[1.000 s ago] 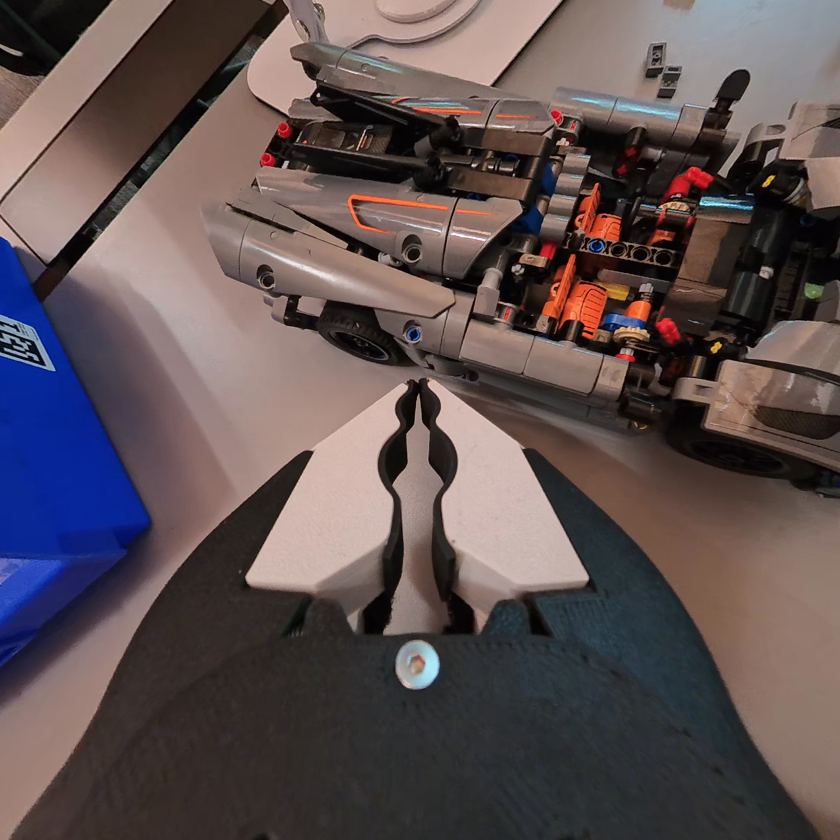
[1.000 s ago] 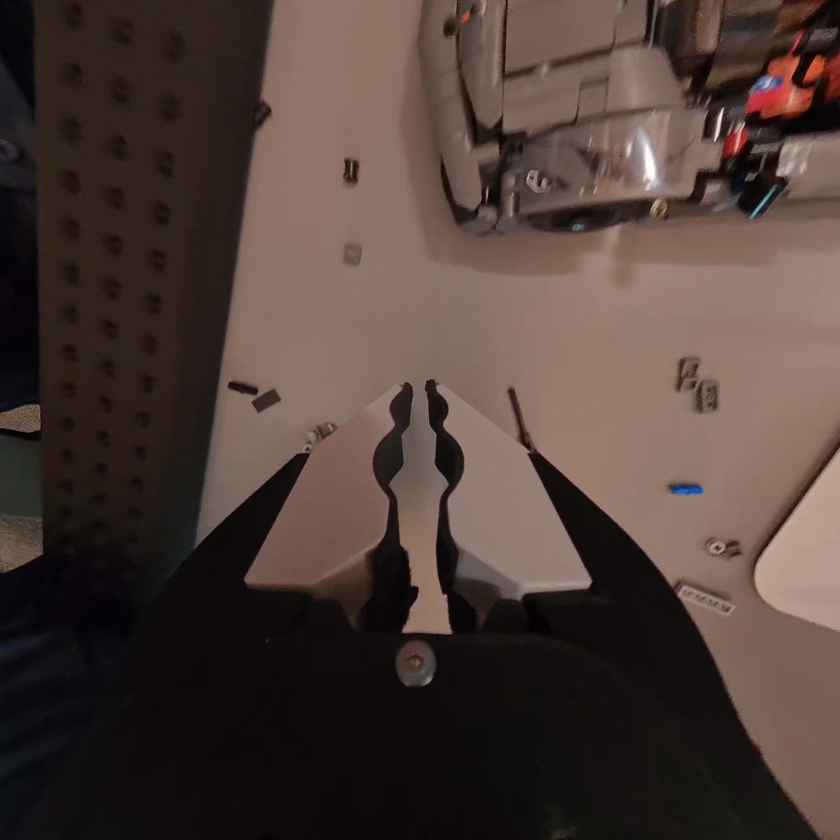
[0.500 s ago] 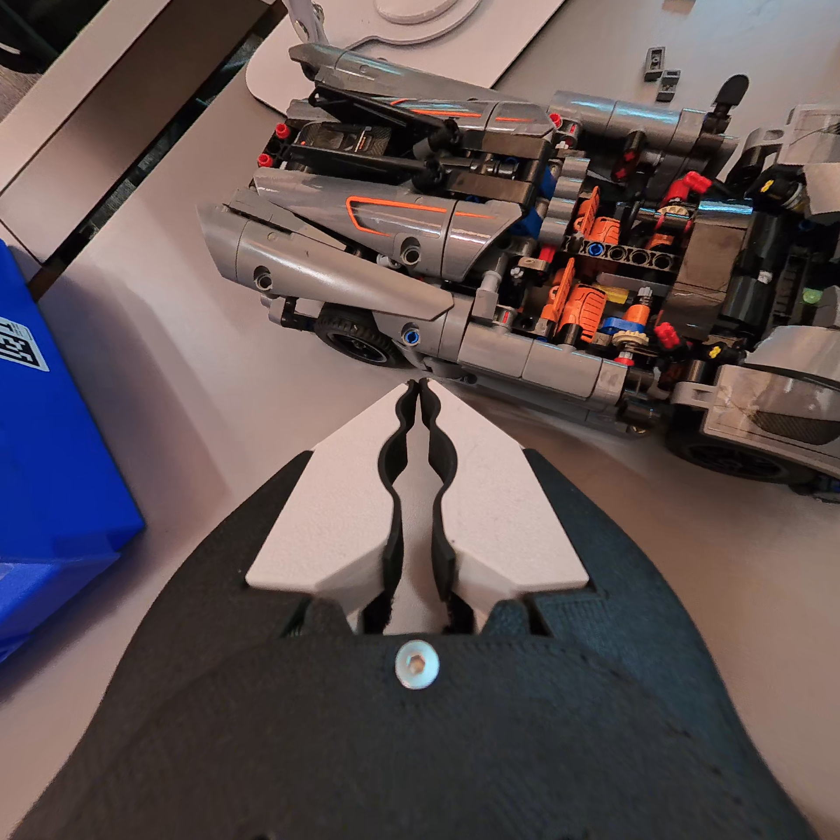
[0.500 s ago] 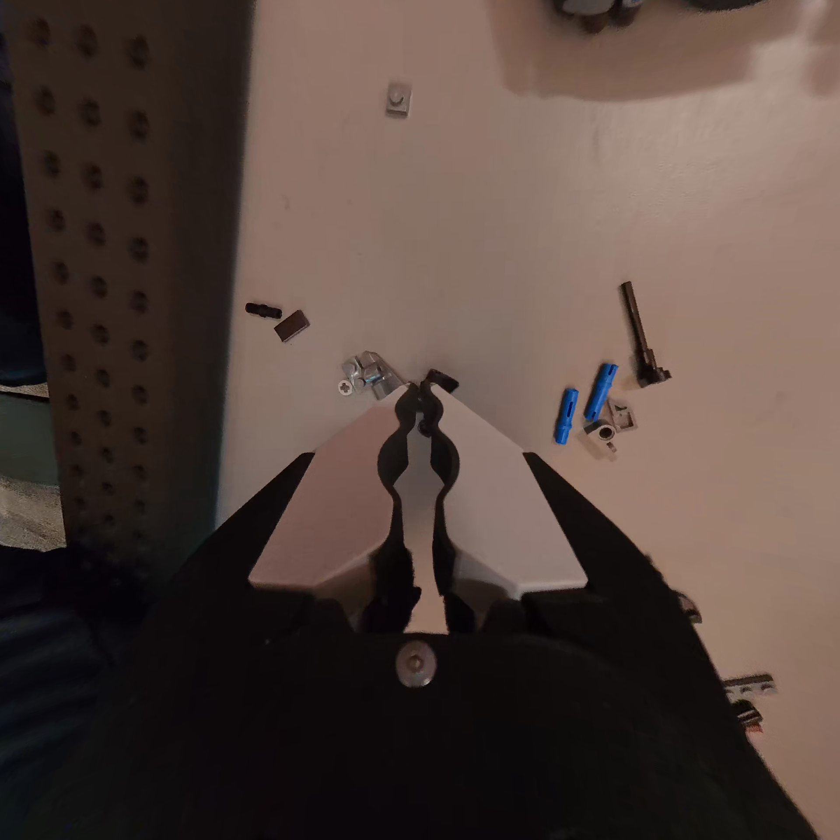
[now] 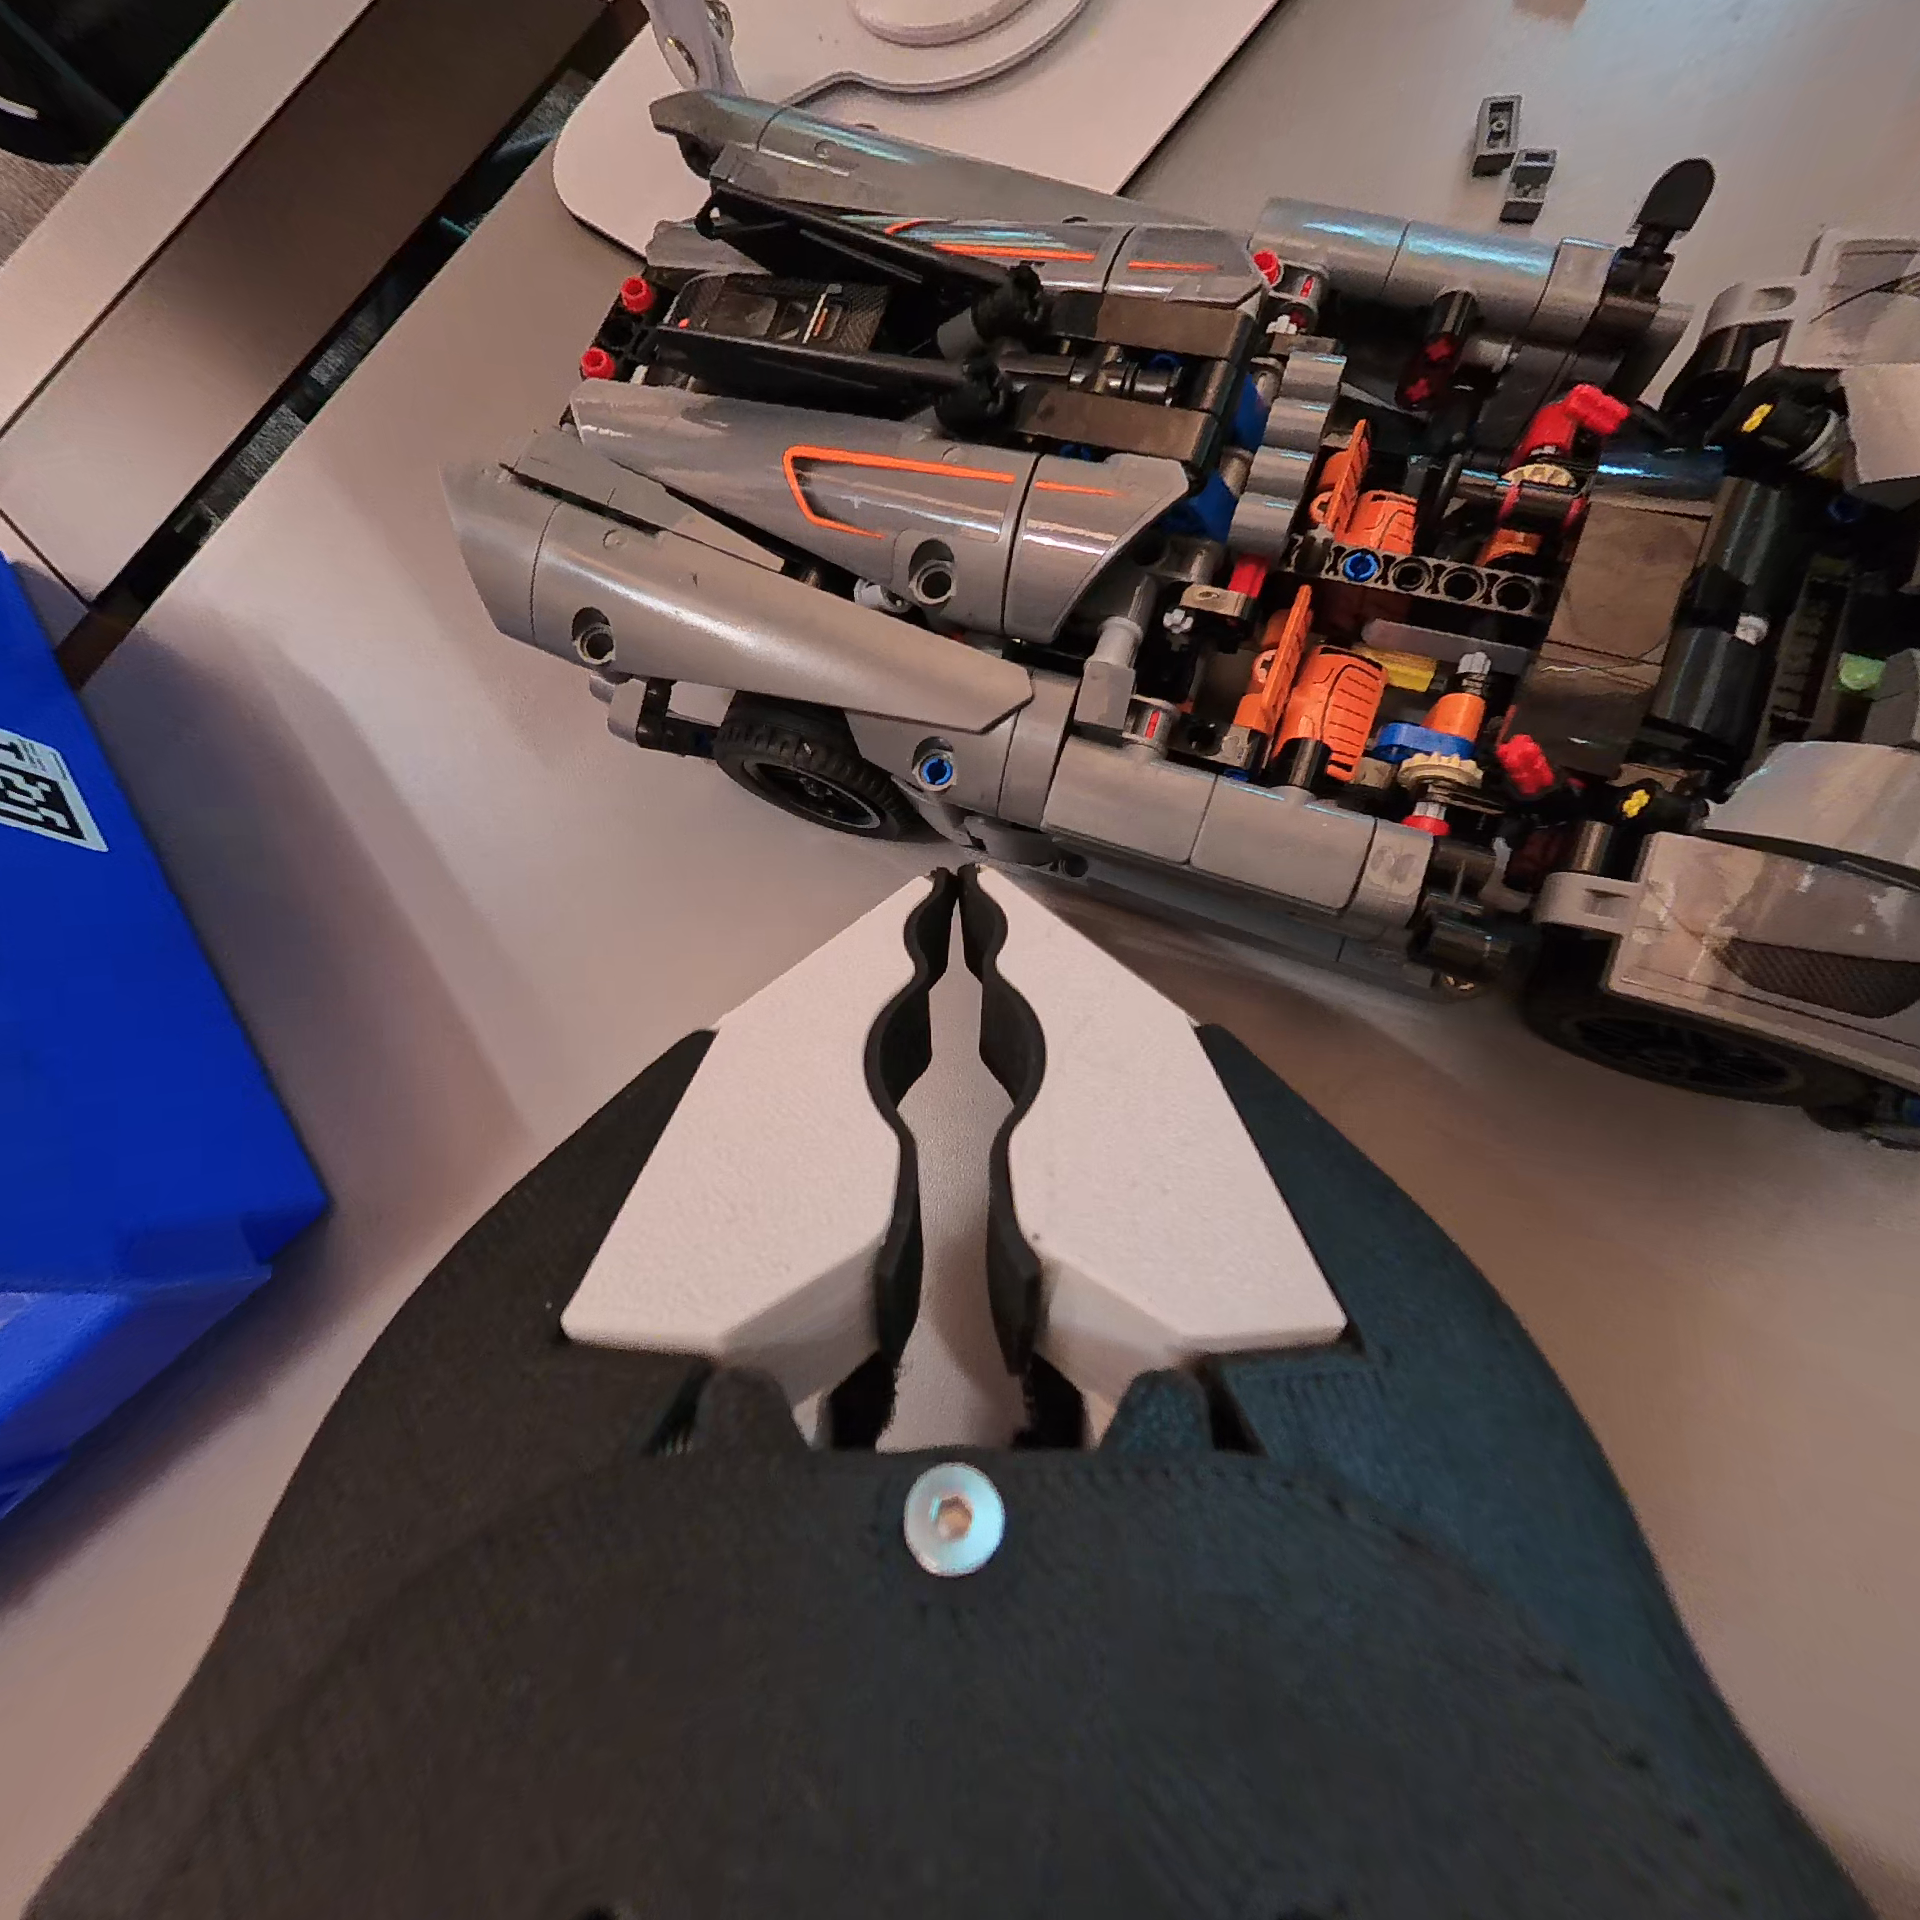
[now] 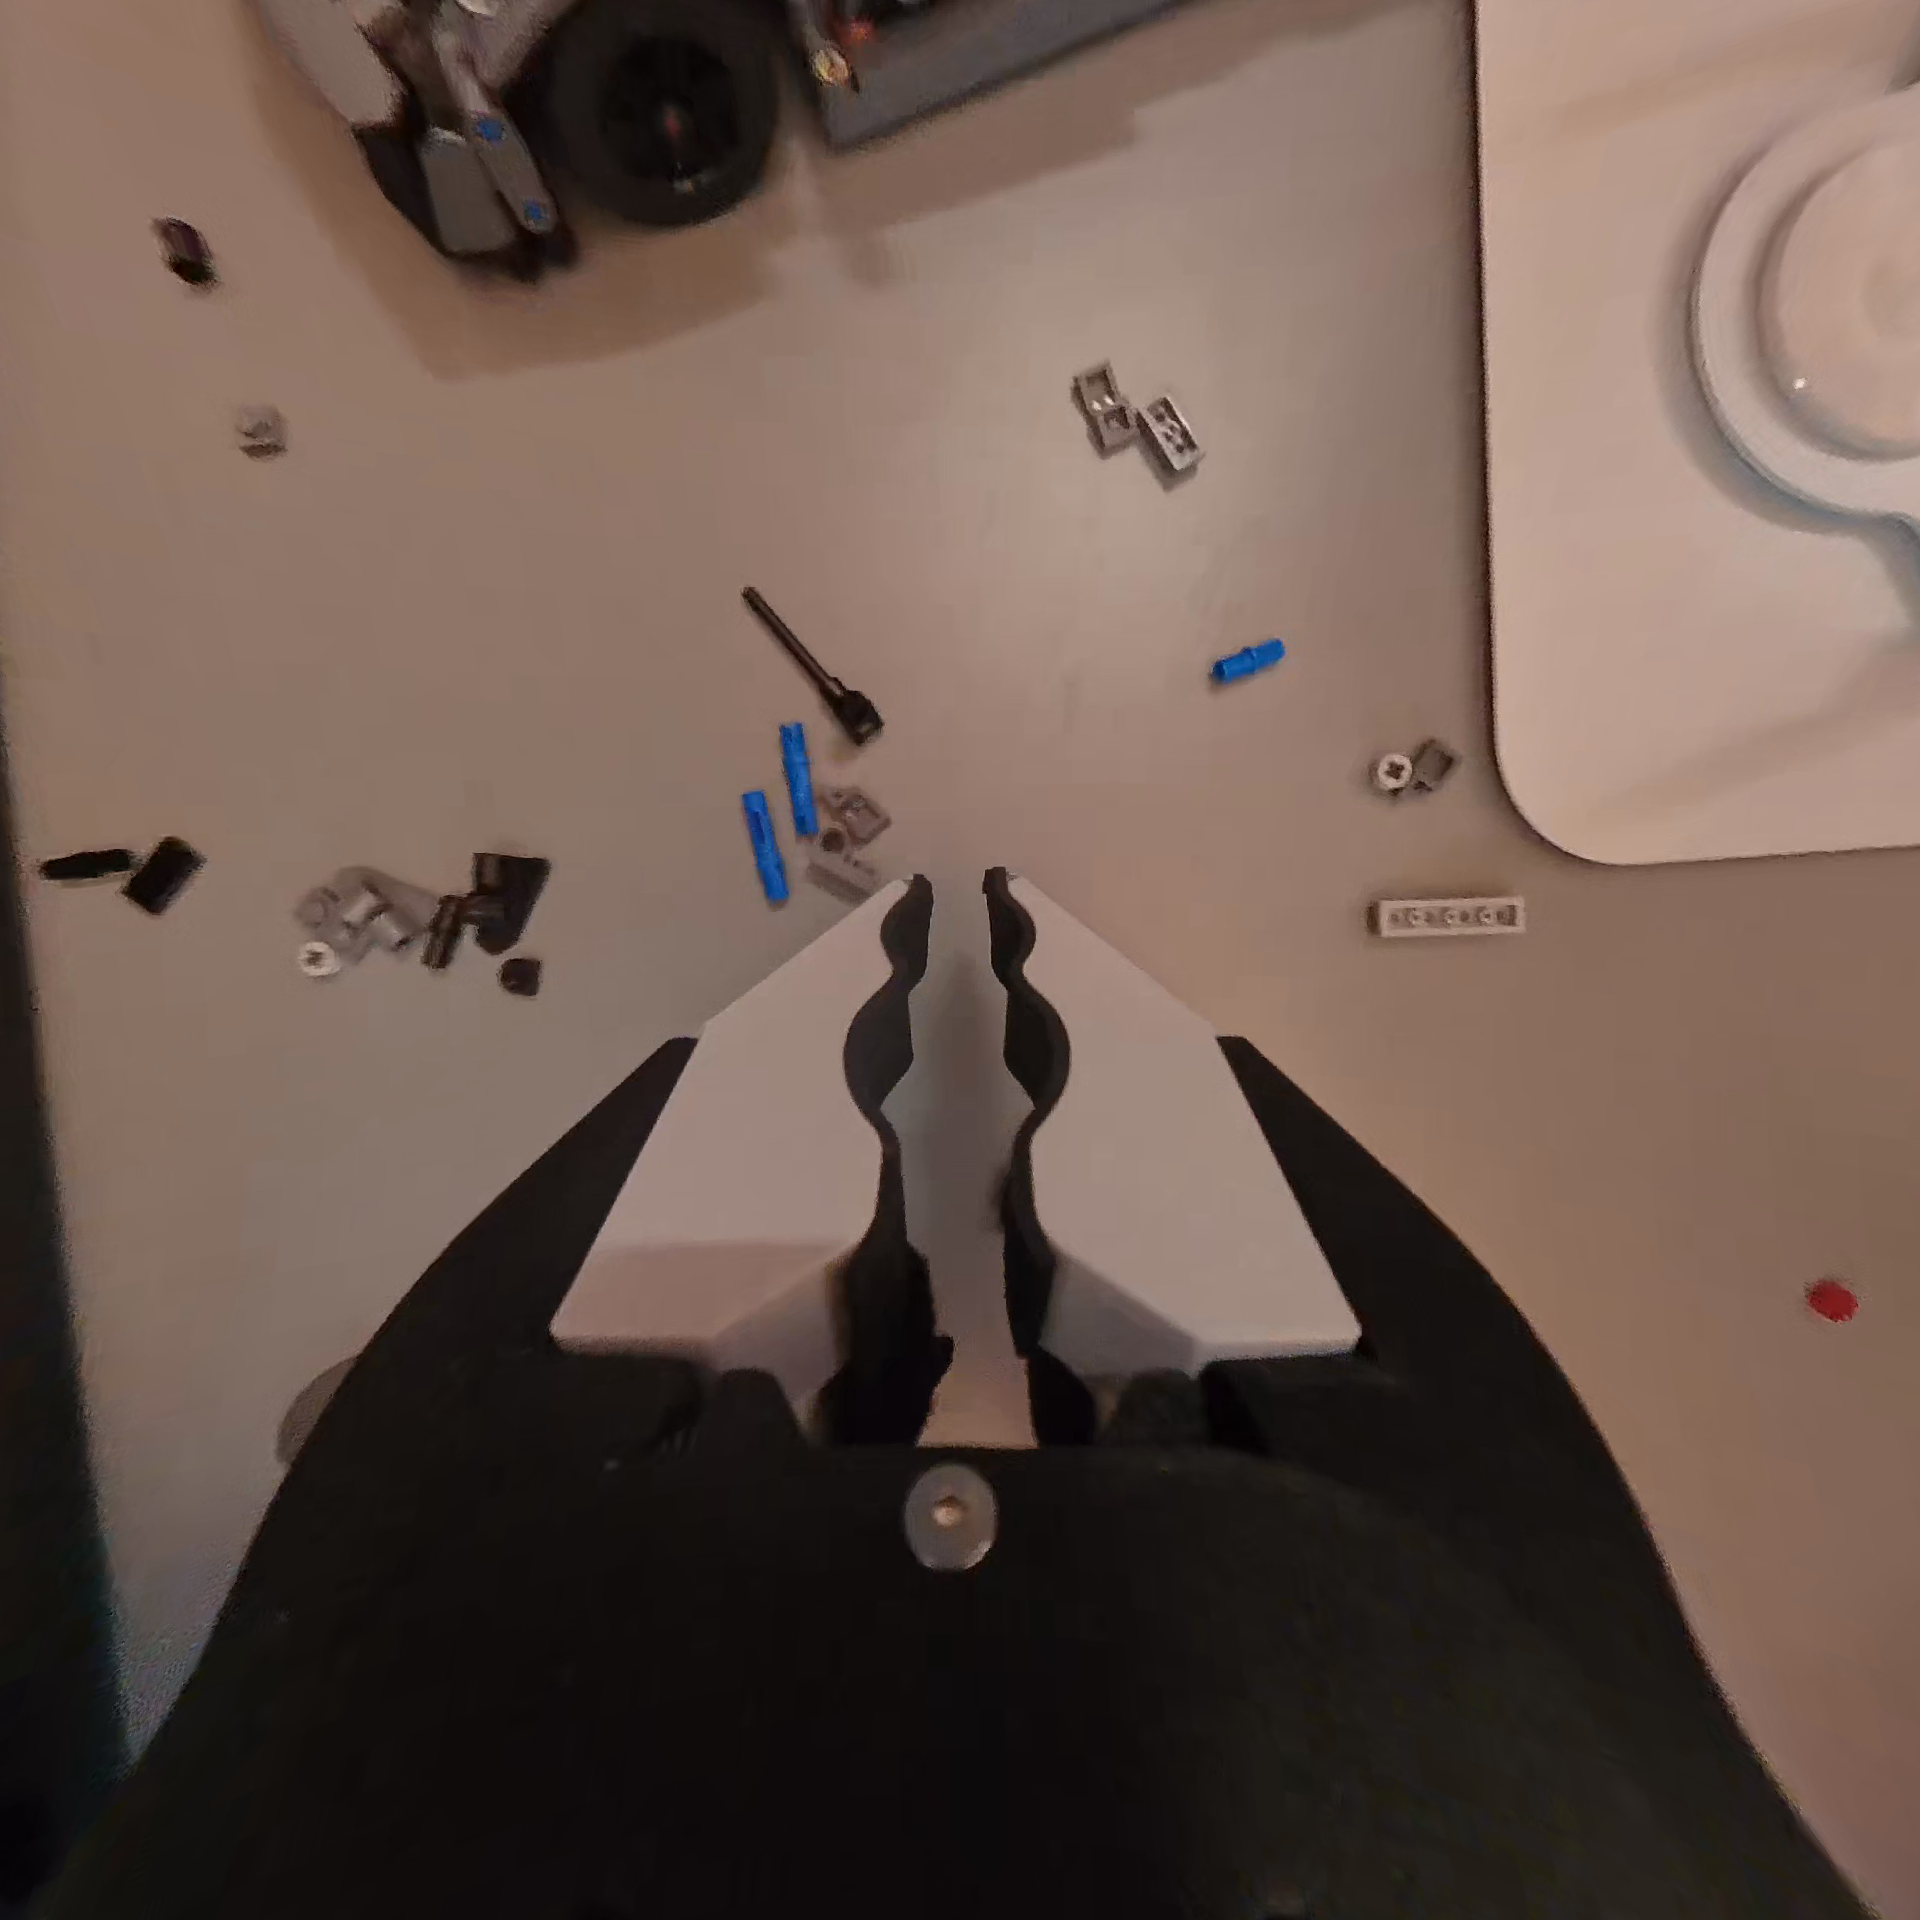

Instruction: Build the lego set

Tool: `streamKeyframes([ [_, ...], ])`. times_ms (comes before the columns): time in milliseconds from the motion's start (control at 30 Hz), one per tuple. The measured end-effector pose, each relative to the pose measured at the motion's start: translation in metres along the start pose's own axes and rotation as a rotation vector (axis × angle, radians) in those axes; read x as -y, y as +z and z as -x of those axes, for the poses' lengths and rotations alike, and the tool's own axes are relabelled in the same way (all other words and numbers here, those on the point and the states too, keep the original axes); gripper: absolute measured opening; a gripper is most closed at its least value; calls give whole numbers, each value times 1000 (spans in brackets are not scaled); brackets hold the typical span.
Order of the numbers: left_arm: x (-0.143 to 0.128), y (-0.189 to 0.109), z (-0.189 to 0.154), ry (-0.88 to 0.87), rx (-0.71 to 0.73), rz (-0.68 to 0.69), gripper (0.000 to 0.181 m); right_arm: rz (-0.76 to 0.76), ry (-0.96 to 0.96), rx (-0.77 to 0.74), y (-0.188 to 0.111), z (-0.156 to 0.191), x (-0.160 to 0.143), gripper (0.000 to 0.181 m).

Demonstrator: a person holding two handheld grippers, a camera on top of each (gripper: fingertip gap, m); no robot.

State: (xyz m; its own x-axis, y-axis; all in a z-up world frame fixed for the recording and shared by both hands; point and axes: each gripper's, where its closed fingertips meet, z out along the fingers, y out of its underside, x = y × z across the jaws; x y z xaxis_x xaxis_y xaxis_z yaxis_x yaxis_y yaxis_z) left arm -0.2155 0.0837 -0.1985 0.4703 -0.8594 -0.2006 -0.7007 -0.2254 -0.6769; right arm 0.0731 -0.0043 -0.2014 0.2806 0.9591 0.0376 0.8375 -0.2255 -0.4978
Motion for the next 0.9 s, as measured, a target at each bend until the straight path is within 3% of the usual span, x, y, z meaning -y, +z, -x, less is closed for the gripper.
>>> streamKeyframes([
  [300,-1,2,0,3,-5,6,0,14,186,-253,-34,-66,-43,13],
  [500,-1,3,0,-3,-7,3,0,-69,224,-273,-33,-79,-41,17],
  [733,-1,4,0,-2,-10,7,0,-53,414,-441,-81,-116,-92,14],
  [900,-1,4,-1,-3,-12,9,0,-1,544,-442,-106,-115,-134,16],
])
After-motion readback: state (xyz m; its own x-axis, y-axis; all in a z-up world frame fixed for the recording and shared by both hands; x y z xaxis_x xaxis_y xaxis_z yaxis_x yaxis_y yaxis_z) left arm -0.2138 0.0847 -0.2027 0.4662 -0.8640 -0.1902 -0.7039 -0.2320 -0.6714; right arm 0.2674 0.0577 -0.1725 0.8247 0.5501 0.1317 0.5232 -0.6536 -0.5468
